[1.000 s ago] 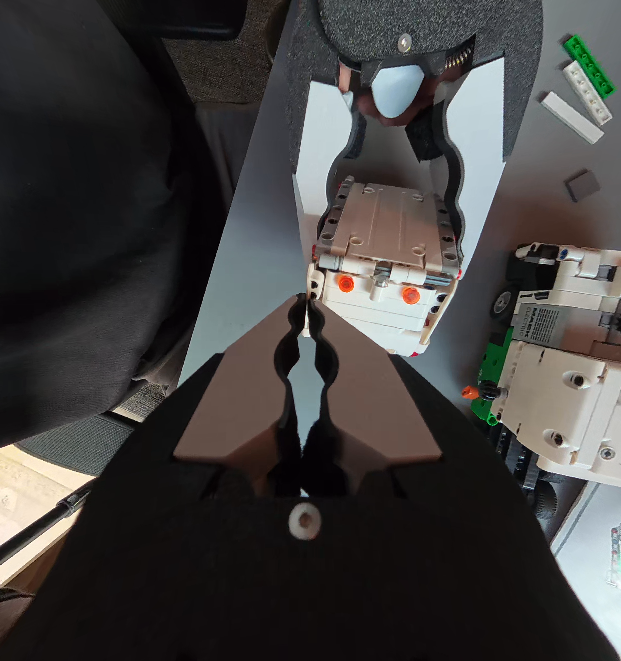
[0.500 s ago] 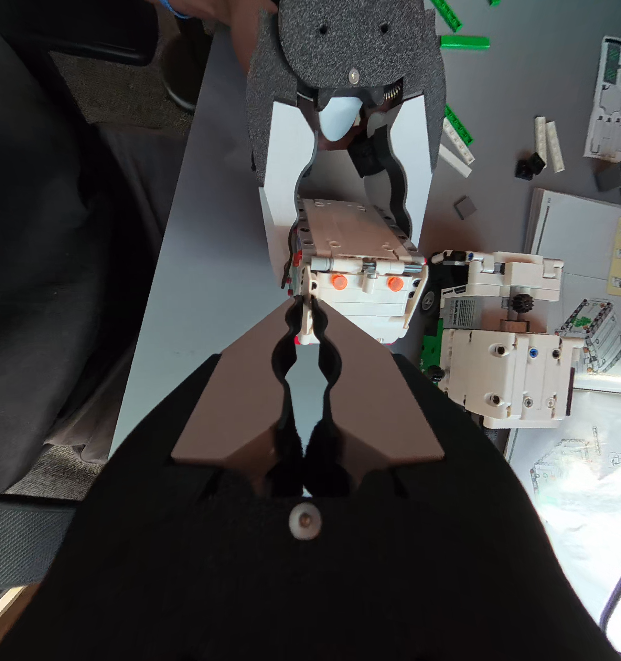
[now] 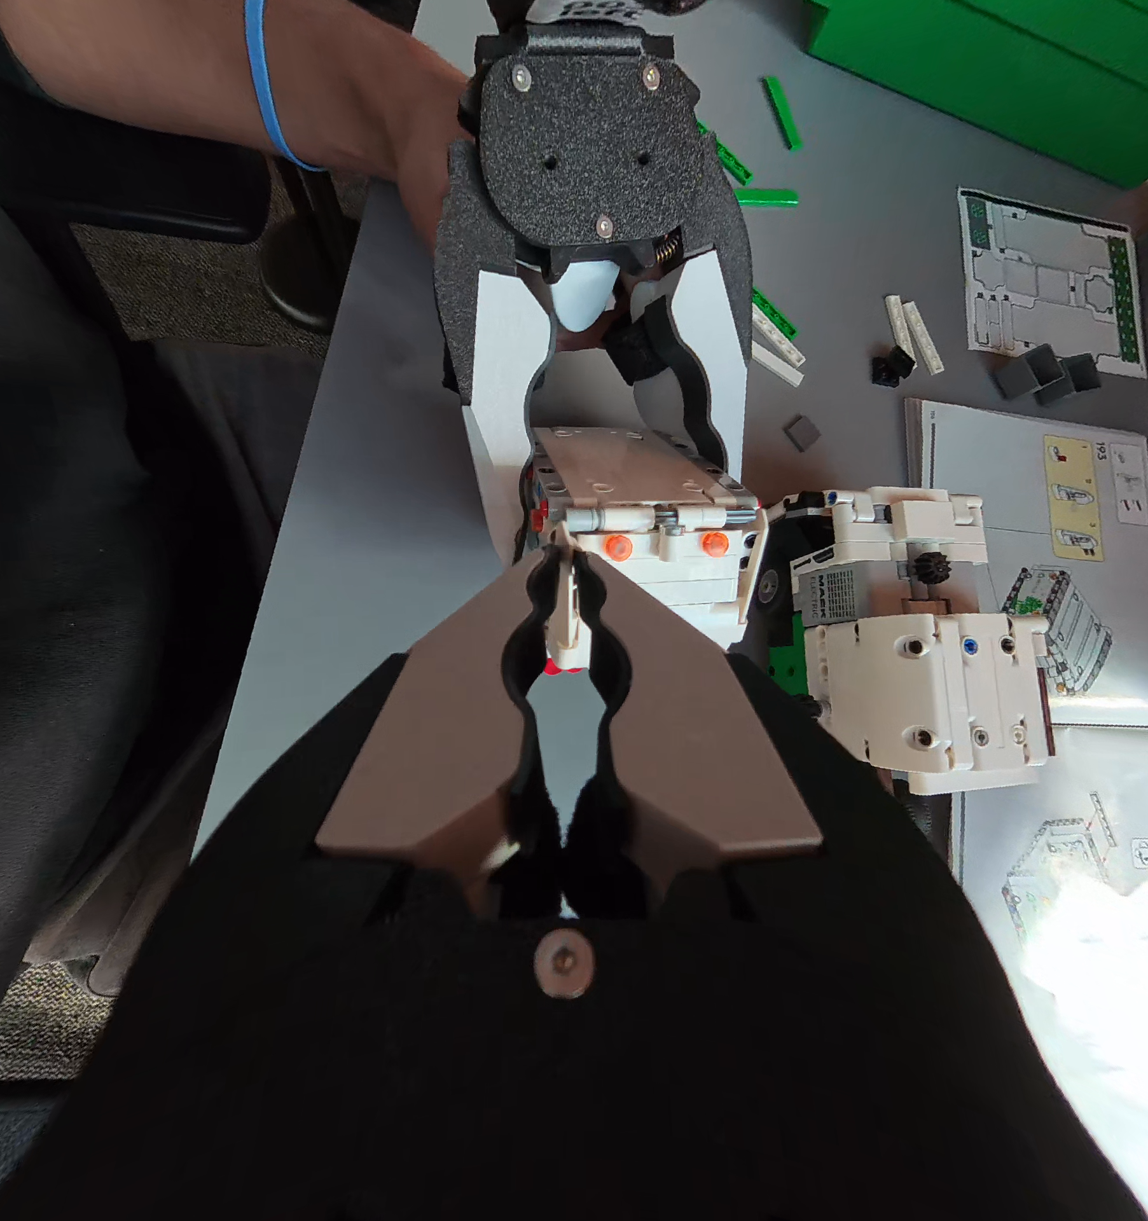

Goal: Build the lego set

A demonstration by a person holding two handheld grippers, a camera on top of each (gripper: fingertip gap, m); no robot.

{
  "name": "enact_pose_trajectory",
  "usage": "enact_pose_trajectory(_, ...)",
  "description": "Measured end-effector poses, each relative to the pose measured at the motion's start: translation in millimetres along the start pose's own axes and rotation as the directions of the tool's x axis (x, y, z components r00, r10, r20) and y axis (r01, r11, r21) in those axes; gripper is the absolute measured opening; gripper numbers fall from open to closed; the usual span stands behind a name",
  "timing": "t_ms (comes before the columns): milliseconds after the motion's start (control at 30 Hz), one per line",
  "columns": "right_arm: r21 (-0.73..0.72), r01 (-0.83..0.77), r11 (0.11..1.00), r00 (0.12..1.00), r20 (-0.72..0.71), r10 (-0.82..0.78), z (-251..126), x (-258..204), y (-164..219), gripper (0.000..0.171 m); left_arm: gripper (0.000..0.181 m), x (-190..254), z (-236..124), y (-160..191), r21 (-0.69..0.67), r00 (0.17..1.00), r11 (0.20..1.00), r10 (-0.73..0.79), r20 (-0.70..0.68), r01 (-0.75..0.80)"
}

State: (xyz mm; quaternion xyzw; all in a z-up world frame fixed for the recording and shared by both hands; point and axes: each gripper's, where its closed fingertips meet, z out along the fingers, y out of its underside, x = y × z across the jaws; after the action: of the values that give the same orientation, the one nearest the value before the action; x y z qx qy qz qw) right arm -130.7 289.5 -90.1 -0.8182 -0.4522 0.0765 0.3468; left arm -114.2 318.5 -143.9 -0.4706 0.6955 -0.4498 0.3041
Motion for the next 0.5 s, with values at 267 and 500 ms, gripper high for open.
enact_pose_trajectory(267,0.056,0.054,0.997,0.998,-0.048,-0.051,-0.5,-2.2,1.5,0.003,0.091,1.1,0.5,0.8,-0.005,1.0,1.0,0.016,0.007,-0.016)
enact_pose_trajectory(500,0.075,0.106,0.991,0.984,-0.154,-0.094,-0.7,-4.3,2.1,0.003,0.091,1.6,0.6,0.8,-0.006,1.0,1.0,0.019,0.006,-0.019)
